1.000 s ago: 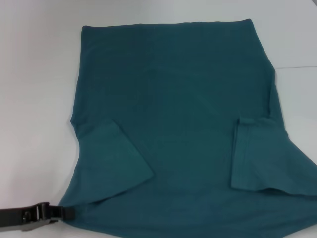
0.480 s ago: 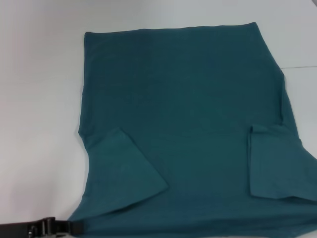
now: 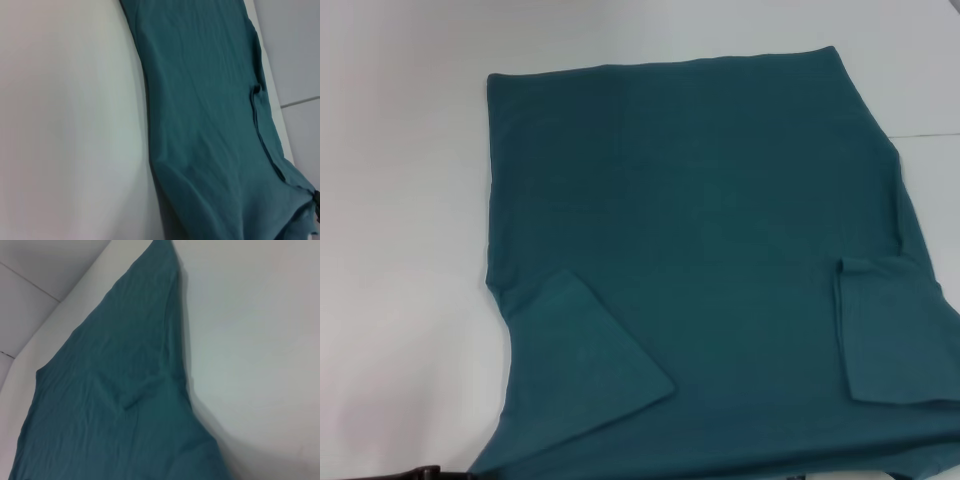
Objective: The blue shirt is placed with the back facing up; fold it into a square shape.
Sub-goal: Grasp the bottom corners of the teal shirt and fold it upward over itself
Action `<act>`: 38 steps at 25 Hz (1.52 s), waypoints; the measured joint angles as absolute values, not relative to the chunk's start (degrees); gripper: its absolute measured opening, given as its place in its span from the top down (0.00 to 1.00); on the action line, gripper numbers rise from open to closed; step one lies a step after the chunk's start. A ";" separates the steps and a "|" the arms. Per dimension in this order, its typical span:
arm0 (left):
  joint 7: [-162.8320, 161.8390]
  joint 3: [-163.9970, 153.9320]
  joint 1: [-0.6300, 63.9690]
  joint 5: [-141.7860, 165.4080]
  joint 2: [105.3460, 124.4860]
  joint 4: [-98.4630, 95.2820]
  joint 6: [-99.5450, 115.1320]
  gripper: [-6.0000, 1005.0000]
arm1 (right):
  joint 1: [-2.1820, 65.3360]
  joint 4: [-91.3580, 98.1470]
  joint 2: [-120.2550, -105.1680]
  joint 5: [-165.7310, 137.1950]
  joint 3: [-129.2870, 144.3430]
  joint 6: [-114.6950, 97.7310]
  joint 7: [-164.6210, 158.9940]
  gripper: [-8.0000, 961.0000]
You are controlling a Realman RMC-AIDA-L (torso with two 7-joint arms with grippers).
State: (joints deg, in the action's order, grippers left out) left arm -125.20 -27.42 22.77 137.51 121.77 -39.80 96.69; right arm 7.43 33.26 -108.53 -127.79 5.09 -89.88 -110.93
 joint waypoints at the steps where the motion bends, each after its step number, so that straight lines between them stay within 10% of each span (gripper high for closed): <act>1: -125.15 -27.42 22.72 137.50 121.87 -39.80 96.73 0.96 | 7.52 33.26 -108.49 -127.80 5.08 -89.84 -110.95 0.95; 21: -123.96 -27.28 34.65 121.27 117.54 -35.59 81.89 0.96 | 20.74 33.32 -105.81 -127.67 5.08 -85.71 -110.55 0.95; 38: -114.44 -27.69 47.29 109.07 120.20 -27.66 54.63 0.96 | 37.55 32.16 -106.42 -127.45 15.94 -57.02 -108.94 0.95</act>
State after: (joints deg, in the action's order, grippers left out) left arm -114.44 -27.69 47.29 109.07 120.20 -27.66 54.63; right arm 37.55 32.16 -106.42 -127.45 15.95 -57.02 -108.94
